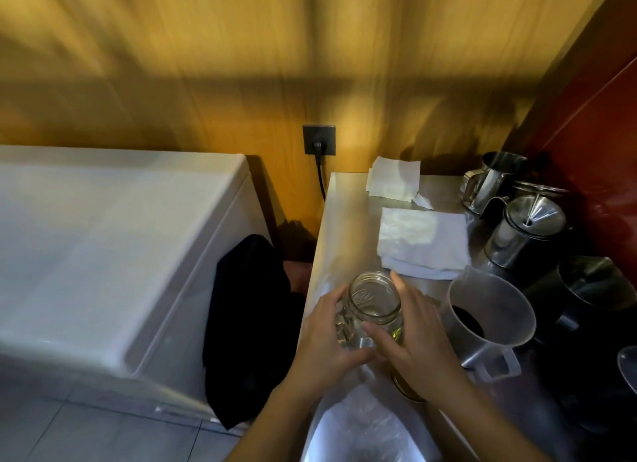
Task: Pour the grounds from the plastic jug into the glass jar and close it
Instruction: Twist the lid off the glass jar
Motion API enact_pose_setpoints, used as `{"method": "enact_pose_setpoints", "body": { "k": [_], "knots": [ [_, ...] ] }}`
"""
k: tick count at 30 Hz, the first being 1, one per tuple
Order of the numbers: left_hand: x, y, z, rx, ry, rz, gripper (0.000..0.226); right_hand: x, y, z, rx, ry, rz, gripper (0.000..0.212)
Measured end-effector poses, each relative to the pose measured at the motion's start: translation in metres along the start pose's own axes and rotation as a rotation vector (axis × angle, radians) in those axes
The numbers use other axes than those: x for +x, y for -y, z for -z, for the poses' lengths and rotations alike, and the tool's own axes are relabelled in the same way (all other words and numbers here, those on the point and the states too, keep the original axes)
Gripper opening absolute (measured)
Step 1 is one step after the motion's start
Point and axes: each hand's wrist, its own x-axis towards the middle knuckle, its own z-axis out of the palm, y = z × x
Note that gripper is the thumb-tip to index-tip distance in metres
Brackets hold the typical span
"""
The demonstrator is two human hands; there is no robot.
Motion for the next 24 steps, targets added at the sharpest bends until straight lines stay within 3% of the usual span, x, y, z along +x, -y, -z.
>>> {"method": "enact_pose_setpoints", "body": {
  "k": [5, 16, 24],
  "knots": [
    [0.003, 0.0, -0.007, 0.062, -0.139, -0.014, 0.068, 0.001, 0.007, 0.003, 0.002, -0.005, -0.038, 0.078],
    [0.024, 0.001, 0.02, -0.004, 0.178, 0.007, 0.075, -0.01, 0.017, 0.002, -0.105, -0.111, -0.1, 0.069],
    [0.026, 0.006, 0.022, -0.074, 0.205, 0.014, 0.079, -0.013, 0.02, -0.002, -0.094, -0.144, -0.125, 0.072]
  ]
}}
